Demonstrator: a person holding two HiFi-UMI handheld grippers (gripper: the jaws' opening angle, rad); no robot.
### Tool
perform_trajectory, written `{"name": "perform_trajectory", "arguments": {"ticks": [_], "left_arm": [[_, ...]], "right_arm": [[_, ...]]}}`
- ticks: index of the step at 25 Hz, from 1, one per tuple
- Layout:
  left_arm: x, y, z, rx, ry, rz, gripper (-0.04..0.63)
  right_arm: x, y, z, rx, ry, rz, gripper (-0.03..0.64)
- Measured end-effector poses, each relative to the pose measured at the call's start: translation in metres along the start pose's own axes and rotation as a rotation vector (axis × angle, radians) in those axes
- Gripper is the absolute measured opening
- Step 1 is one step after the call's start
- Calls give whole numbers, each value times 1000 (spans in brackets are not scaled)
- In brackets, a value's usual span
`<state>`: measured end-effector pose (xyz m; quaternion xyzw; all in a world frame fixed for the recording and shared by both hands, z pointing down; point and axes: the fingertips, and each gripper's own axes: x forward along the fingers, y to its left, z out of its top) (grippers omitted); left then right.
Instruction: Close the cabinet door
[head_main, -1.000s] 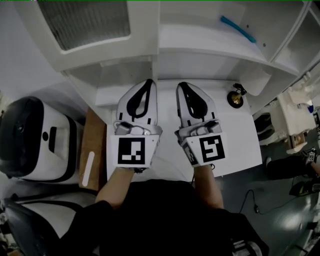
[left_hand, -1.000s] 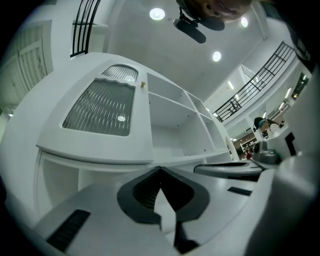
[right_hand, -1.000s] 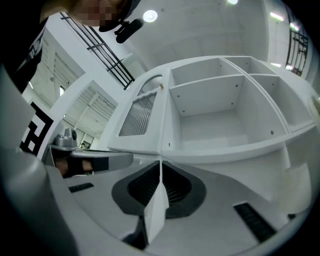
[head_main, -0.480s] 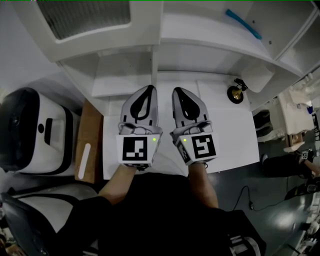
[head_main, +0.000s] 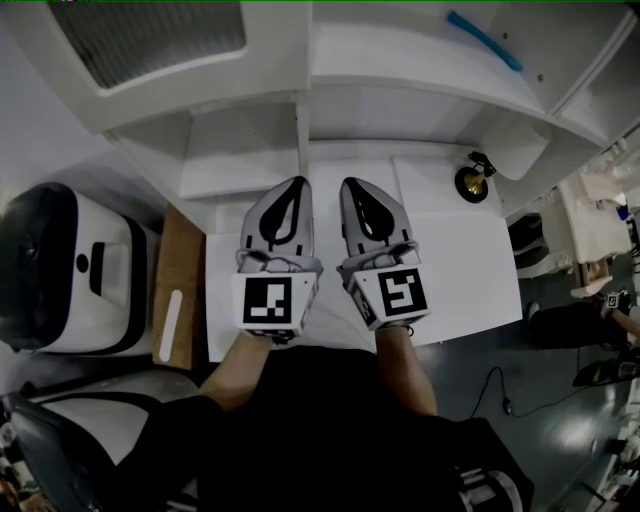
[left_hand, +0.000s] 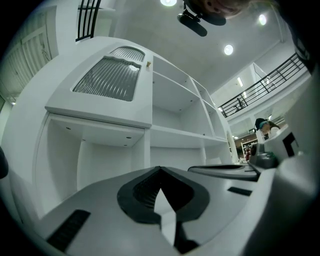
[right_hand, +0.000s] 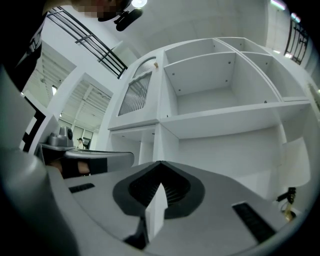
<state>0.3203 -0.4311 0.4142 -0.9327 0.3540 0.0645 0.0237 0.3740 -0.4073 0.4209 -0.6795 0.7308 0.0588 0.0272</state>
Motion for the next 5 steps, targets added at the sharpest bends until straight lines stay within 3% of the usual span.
{"name": "perform_trajectory", "arguments": {"ticks": [5], "left_arm": [[3,-3,-5,-9,16,-6,12]], "right_arm": [[-1,-5,-2,1,8,-3,18]]}}
